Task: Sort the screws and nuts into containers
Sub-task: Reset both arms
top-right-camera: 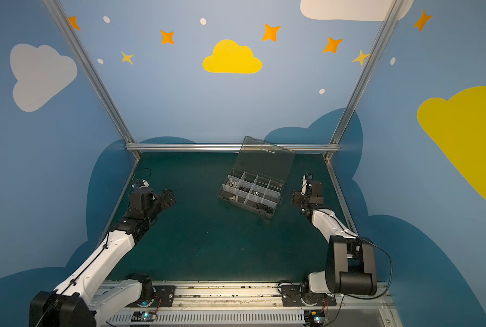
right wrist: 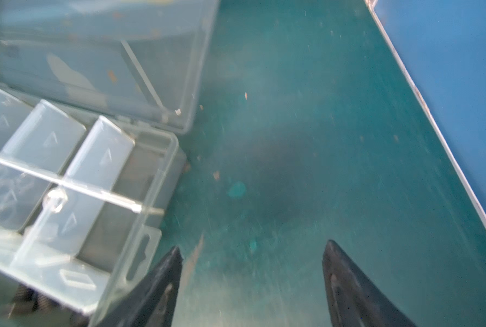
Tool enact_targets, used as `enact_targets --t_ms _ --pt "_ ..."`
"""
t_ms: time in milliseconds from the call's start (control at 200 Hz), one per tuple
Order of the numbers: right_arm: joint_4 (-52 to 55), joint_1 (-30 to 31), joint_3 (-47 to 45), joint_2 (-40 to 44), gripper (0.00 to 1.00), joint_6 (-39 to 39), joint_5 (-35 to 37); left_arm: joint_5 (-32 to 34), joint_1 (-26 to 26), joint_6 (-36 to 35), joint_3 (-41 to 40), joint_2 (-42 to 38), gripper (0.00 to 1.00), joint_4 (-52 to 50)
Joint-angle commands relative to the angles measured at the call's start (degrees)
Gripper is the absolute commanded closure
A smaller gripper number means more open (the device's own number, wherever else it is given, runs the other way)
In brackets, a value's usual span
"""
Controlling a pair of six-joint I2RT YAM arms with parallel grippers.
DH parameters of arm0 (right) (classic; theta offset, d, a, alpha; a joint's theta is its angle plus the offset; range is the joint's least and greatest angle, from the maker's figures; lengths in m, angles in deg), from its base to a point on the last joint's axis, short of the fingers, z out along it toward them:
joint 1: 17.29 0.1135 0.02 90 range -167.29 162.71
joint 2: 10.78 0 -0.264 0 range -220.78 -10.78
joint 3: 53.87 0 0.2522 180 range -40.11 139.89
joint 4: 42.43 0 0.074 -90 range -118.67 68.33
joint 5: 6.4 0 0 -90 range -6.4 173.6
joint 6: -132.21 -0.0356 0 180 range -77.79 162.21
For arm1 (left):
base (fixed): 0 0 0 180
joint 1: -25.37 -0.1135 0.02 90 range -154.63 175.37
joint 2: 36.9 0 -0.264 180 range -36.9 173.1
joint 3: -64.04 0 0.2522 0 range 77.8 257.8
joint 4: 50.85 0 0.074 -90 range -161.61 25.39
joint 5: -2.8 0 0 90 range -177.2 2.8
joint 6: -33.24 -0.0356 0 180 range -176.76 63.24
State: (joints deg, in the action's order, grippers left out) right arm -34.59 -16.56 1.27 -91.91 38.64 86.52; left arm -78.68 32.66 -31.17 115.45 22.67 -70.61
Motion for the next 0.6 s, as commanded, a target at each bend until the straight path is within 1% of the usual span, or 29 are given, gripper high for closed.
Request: enact_targets --t_ms 0,110,165,250,335,471,596 --pt "-14.0 -0.1 -5.6 -1.6 0.26 0.9 0.2 1.0 -0.5 -7.2 -2.4 1.3 0.00 7.5" --pt "-22.0 0.0 -9.6 -2.9 0.26 0.6 -0.4 1.8 -0.6 -10.5 -5.4 2.1 0.00 13.8" --pt "-25.4 0.2 -11.1 -3.9 0.26 0.7 -0.8 1.9 -0.7 -13.5 -6.5 2.4 0.00 15.8" --pt "-25.7 0.7 -10.9 -4.6 0.26 1.4 -0.4 3.8 -1.0 -16.0 -8.5 3.2 0.00 19.1" --pt "-26.9 1.9 -11.5 -4.6 0.26 2.2 1.7 4.4 -1.9 -18.0 -10.0 4.5 0.00 21.5" --pt "-29.3 3.7 -12.9 -4.5 0.26 2.8 5.9 3.1 -3.8 -20.3 -11.5 8.0 0.00 26.3" --pt "-30.1 3.8 -13.5 -4.2 0.26 2.6 6.7 2.5 -4.9 -20.6 -12.4 11.7 0.00 30.2"
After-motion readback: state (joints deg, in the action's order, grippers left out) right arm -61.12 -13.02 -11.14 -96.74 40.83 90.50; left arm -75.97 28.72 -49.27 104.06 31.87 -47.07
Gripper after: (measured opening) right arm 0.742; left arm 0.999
